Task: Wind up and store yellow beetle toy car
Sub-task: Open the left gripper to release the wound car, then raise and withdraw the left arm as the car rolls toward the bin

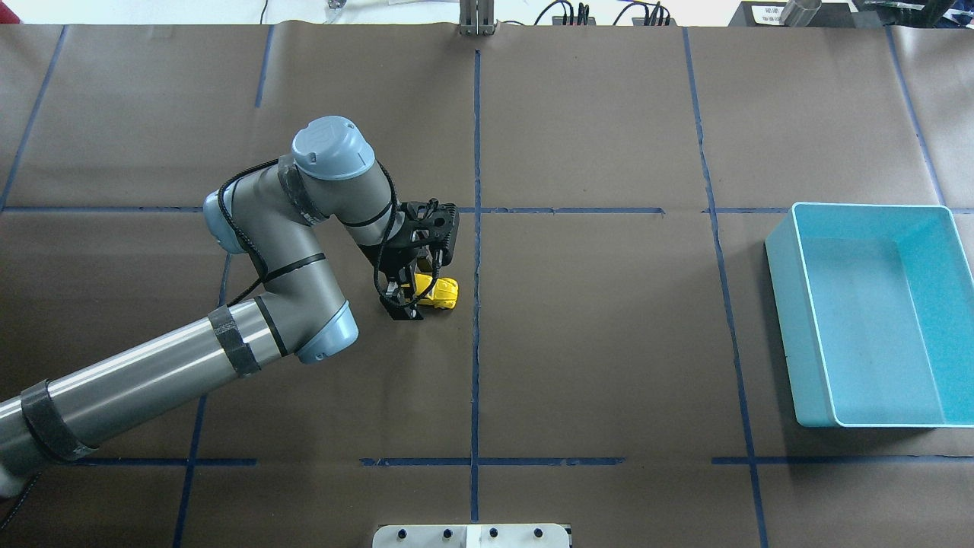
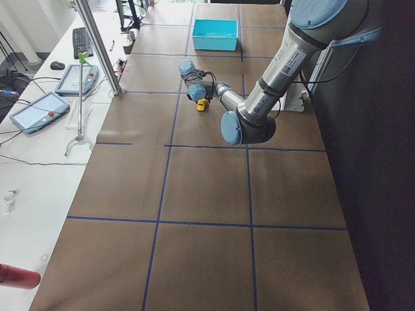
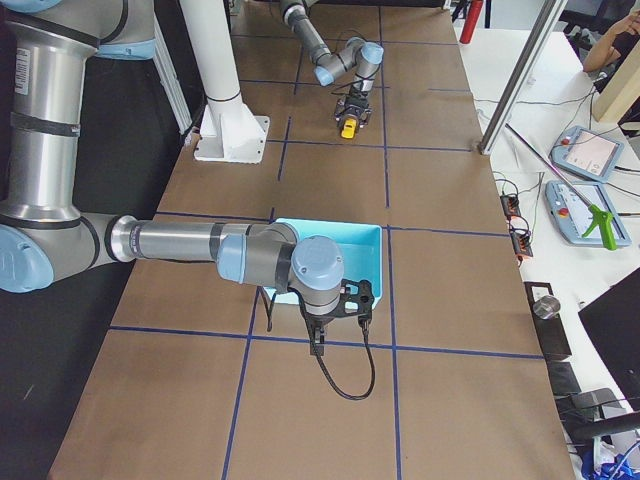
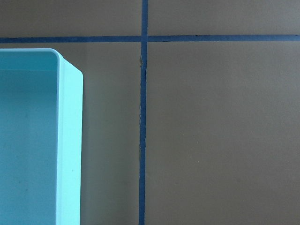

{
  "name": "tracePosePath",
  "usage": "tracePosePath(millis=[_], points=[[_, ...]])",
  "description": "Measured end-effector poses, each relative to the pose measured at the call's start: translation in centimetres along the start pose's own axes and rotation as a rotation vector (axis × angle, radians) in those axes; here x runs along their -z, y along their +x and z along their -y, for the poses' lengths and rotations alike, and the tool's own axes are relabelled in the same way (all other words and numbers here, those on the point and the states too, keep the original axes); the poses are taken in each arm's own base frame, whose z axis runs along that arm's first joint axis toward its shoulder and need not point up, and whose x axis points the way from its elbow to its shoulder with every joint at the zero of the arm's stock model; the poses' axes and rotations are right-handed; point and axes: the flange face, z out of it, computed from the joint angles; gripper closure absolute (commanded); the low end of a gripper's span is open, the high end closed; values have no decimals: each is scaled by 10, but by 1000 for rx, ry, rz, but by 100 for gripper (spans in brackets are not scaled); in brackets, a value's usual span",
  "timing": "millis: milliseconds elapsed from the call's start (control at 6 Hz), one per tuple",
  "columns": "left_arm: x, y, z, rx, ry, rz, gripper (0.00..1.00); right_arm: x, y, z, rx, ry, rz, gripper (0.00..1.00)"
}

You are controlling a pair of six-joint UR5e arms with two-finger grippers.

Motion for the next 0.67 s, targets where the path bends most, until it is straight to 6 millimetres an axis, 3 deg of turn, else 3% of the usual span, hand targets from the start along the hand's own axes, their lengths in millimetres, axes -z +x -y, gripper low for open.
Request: tracePosePath(millis=[667], points=[[5, -7, -8, 12, -15, 16, 0, 0, 0, 0, 0, 0, 0, 0]])
